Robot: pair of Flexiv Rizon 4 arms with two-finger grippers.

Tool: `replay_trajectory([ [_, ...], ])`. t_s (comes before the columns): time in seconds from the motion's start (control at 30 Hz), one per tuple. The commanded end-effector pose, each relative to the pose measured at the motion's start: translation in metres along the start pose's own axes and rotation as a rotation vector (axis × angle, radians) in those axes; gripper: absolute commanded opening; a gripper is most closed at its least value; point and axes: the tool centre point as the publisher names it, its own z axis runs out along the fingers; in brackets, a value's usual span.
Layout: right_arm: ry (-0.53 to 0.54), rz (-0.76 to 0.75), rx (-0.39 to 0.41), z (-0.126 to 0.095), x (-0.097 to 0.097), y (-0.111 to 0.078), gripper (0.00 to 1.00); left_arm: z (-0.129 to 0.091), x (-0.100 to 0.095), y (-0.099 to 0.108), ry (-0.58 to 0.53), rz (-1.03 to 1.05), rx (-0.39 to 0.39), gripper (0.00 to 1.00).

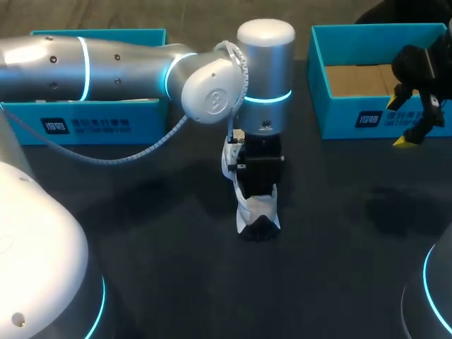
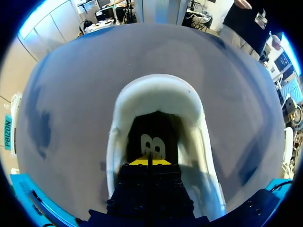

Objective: Take the shoe out of the shoebox, open the shoe tongue, remove and reinsert the insole, then place the shoe into the shoebox

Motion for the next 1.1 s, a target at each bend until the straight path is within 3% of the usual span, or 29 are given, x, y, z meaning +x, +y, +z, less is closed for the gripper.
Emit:
replay_trajectory([
  [0.03, 0.0, 0.001, 0.003, 0.001, 0.0, 0.0, 1.0, -0.018, 0.015, -0.007, -0.067, -0.016, -0.051, 0.0],
  [0.2, 0.0, 0.001, 0.003, 0.001, 0.0, 0.0, 1.0, -0.024, 0.002, 0.0, -0.125, -0.025, -0.123, 0.0],
  [0.53, 0.0, 0.001, 0.003, 0.001, 0.0, 0.0, 1.0, -0.003, -0.019, 0.004, -0.138, -0.012, -0.116, 0.0],
  [0.87, 0.0, 0.001, 0.003, 0.001, 0.0, 0.0, 1.0, 0.019, -0.008, 0.003, -0.076, -0.033, -0.081, 0.0],
  [1.1, 0.0, 0.001, 0.003, 0.001, 0.0, 0.0, 1.0, 0.016, 0.008, -0.001, -0.057, -0.044, -0.079, 0.0],
])
